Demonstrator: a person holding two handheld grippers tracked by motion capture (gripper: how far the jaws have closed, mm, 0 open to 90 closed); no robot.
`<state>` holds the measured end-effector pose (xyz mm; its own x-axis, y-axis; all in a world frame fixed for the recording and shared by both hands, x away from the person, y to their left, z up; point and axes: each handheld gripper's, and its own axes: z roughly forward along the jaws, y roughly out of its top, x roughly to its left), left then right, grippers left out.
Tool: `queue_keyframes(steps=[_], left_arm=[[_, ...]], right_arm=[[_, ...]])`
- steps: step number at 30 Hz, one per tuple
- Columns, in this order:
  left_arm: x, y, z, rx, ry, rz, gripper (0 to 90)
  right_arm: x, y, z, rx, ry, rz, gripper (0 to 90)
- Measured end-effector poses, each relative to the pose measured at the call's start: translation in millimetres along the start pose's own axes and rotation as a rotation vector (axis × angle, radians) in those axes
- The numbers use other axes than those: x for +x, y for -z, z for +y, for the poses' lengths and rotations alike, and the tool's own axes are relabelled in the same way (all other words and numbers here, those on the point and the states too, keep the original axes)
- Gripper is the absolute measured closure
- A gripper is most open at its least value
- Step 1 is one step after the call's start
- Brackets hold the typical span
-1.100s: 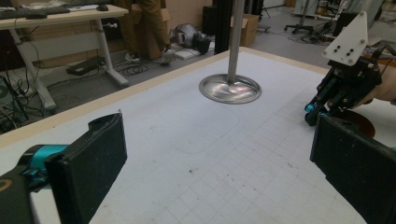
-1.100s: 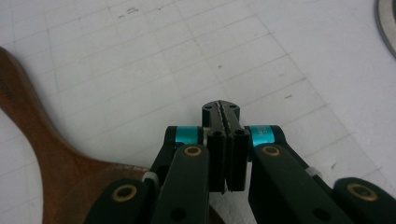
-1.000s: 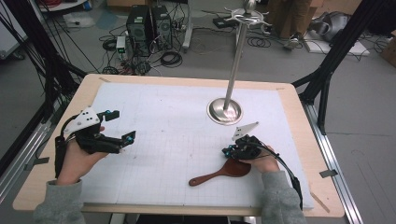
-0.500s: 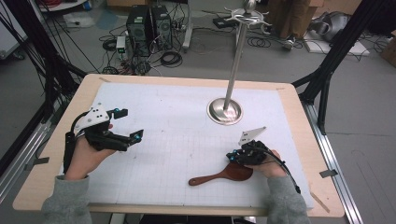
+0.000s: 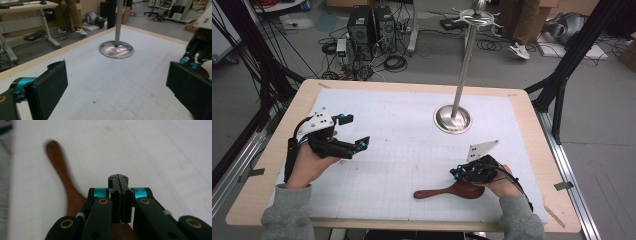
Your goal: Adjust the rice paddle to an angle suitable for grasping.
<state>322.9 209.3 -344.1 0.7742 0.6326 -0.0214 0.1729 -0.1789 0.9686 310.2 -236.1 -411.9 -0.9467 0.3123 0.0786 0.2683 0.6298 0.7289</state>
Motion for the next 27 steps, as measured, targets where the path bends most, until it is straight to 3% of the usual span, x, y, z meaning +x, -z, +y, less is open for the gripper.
queue_keyframes(steps=[1, 2, 7, 11, 14, 16, 20, 22, 27], left_arm=[[0.7, -0.3, -0.2, 0.004, 0.001, 0.008, 4.3], [1.1, -0.3, -0.3, 0.007, 0.002, 0.009, 4.3], [1.8, 1.7, 0.6, 0.000, 0.002, 0.010, 4.3], [1.6, 1.5, 0.6, -0.001, 0.004, 0.012, 4.3], [1.2, 0.4, 0.4, 0.004, -0.001, 0.010, 4.3], [0.4, -0.2, 0.3, 0.005, 0.002, 0.010, 4.3], [0.0, -0.5, 0.4, 0.006, 0.000, 0.008, 4.3], [-0.3, -0.7, 0.4, 0.008, -0.001, 0.010, 4.3], [0.1, 0.1, 0.7, 0.009, -0.004, 0.007, 4.3]], right_arm=[[0.0, 0.0, 0.0, 0.000, 0.000, 0.000, 89.4], [8.0, -4.3, 4.3, 0.010, 0.034, 0.019, 89.4], [14.9, -16.6, 4.3, 0.056, 0.065, 0.063, 89.4], [19.4, -18.3, 4.1, 0.043, 0.086, 0.111, 89.4], [24.4, -20.2, 4.9, 0.043, 0.127, 0.157, 89.4], [25.2, -20.9, 5.1, 0.043, 0.137, 0.162, 89.4], [30.0, -26.5, 4.7, 0.079, 0.158, 0.204, 89.4], [31.7, -33.4, 4.4, 0.127, 0.154, 0.206, 89.4], [32.4, -38.6, 4.8, 0.153, 0.158, 0.204, 89.4]])
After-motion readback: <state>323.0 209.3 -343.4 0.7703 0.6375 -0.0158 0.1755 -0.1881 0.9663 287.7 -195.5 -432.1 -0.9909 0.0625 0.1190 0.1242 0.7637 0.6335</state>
